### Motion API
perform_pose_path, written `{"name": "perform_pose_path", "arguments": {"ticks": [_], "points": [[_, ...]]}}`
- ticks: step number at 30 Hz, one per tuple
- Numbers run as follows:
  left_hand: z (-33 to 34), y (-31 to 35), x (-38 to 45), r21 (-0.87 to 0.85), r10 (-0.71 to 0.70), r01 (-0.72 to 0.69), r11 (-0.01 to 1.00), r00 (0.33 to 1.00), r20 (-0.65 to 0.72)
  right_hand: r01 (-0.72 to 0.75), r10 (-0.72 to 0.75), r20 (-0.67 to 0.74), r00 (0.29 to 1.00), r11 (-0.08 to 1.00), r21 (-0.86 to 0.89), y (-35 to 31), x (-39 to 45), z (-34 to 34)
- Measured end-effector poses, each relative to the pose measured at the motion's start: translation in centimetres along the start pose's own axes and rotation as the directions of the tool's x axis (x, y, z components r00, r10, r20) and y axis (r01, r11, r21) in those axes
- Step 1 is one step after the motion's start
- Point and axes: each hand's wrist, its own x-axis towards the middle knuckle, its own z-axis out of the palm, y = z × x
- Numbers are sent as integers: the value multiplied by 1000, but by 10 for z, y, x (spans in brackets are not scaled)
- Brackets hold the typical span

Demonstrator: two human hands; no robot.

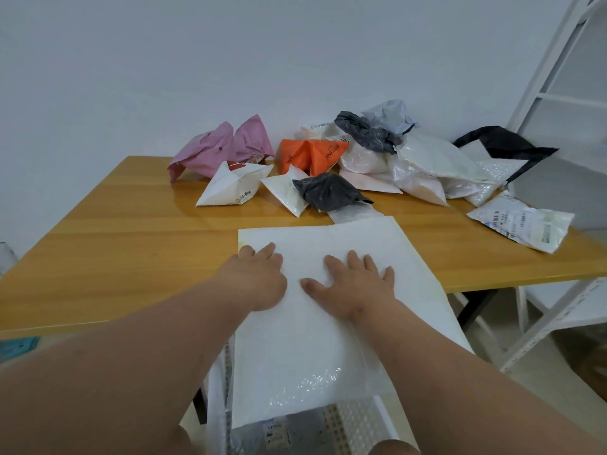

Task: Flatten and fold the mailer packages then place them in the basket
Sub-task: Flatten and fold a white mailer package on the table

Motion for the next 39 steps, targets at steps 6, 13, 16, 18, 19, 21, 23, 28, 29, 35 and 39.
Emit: {"name": "perform_pose_path", "arguments": {"ticks": [6, 13, 16, 18, 19, 21, 23, 28, 29, 35, 39], "points": [[18, 9, 14, -83, -43, 39, 996, 998, -44, 19, -21, -92, 995, 999, -26, 4, 2, 6], [19, 6, 15, -54, -27, 26, 998, 999, -27, 12, -16, -76, 997, 998, -60, 6, 5, -4], [13, -2, 17, -35, 8, -8, 999, 1000, 10, 8, -8, -15, 1000, 999, -54, 7, 12, -20], [4, -14, 19, -43, 7, -6, 999, 1000, 27, 26, -26, 4, 1000, 999, -22, 6, 19, -30], [-1, -22, 21, -55, -13, 15, 998, 999, 29, 32, -32, -4, 999, 999, -20, 5, 22, -32], [-8, -37, 25, -73, -91, 92, 993, 996, 24, 14, -15, -23, 1000, 999, -40, 3, 27, -31], [-11, -48, 26, -79, -158, 159, 984, 987, 19, -6, 6, 15, 1000, 999, -31, 0, 33, -26], [0, -56, 33, -67, -190, 192, 979, 981, 28, 57, -54, 60, 997, 998, -38, -14, 55, -14], [1, -58, 36, -55, -184, 186, 981, 982, 32, 71, -67, 62, 996, 996, -58, -16, 59, -13], [0, -66, 54, 0, -161, 162, 987, 985, 69, 139, -132, 80, 988, 987, -84, -20, 80, -11], [0, -69, 64, 3, -158, 158, 987, 986, 47, 128, -120, 98, 988, 989, -75, -22, 90, -10]]}}
